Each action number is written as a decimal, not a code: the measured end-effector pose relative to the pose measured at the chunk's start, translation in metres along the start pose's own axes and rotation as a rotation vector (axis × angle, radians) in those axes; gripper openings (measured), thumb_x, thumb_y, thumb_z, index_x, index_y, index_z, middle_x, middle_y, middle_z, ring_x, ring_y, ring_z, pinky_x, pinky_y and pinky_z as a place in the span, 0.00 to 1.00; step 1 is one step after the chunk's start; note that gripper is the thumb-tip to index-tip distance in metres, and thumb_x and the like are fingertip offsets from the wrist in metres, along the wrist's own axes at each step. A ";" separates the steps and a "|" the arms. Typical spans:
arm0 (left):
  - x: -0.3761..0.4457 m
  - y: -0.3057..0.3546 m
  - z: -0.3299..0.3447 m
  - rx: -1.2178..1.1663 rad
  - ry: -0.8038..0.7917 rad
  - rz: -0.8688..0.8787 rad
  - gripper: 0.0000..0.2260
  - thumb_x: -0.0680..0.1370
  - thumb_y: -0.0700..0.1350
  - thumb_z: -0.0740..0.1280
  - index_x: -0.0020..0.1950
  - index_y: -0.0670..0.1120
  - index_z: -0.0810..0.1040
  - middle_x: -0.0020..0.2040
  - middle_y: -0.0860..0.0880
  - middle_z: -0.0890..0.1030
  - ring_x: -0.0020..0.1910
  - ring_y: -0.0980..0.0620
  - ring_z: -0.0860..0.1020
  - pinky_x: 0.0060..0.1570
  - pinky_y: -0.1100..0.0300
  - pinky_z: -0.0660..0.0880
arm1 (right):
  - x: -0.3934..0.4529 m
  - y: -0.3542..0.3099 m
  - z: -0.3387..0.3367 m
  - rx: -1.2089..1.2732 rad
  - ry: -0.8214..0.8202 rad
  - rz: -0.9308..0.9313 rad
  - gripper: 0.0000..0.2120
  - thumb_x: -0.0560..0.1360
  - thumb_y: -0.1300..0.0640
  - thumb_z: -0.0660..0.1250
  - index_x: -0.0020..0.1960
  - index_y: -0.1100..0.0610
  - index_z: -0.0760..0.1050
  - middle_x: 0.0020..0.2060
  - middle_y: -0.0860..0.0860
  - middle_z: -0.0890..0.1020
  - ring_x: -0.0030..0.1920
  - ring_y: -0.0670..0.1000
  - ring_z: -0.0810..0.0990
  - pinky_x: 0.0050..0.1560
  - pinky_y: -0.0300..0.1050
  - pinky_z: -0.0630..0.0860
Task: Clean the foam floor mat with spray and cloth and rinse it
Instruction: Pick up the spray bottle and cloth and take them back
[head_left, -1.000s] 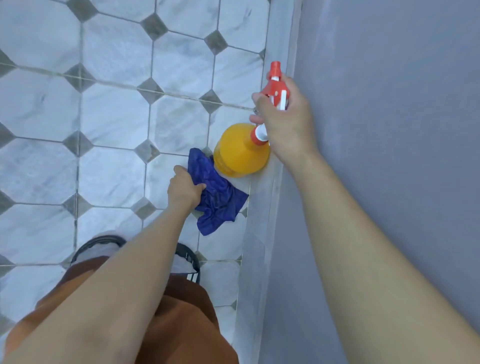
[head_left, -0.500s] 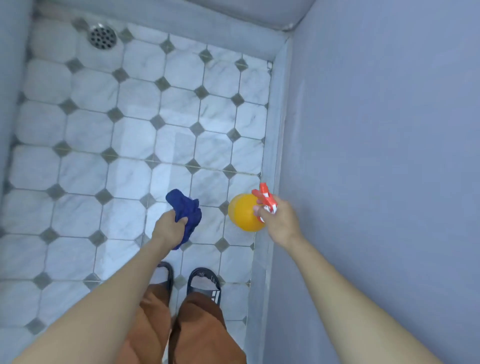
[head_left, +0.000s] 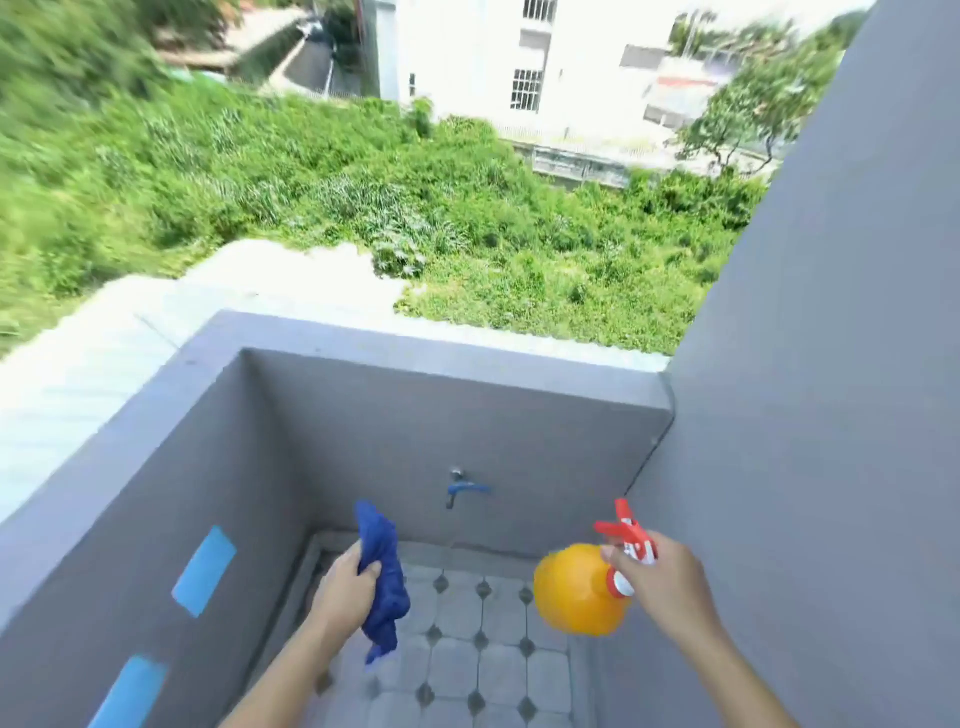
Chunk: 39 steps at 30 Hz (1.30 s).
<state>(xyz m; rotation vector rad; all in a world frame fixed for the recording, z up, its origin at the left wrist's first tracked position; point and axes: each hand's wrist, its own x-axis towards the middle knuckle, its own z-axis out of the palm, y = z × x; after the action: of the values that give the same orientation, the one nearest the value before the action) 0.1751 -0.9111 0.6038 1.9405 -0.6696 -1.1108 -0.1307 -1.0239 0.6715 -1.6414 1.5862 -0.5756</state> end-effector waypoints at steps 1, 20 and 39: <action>0.006 0.029 -0.016 0.002 0.021 0.047 0.12 0.78 0.32 0.58 0.43 0.48 0.70 0.47 0.41 0.81 0.44 0.44 0.78 0.41 0.61 0.75 | 0.008 -0.032 -0.010 0.027 0.034 -0.042 0.14 0.72 0.58 0.74 0.41 0.37 0.80 0.30 0.28 0.79 0.38 0.37 0.80 0.35 0.32 0.71; 0.222 0.296 -0.015 -0.153 -0.152 0.042 0.18 0.77 0.36 0.57 0.63 0.53 0.71 0.53 0.44 0.81 0.53 0.45 0.78 0.54 0.49 0.74 | 0.305 -0.228 0.026 0.269 0.148 -0.146 0.08 0.77 0.49 0.65 0.43 0.51 0.78 0.40 0.48 0.85 0.44 0.52 0.83 0.48 0.54 0.79; 0.320 0.230 -0.043 0.767 0.238 0.262 0.36 0.74 0.43 0.69 0.76 0.40 0.53 0.69 0.39 0.65 0.63 0.39 0.70 0.59 0.50 0.71 | 0.317 -0.237 0.092 0.288 0.236 -0.095 0.08 0.78 0.47 0.67 0.50 0.51 0.79 0.37 0.45 0.82 0.40 0.43 0.79 0.38 0.33 0.70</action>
<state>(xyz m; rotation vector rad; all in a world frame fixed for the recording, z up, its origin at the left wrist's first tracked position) 0.3519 -1.2611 0.6607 2.4585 -1.3011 -0.4655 0.1277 -1.3299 0.7407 -1.4773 1.5104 -1.0299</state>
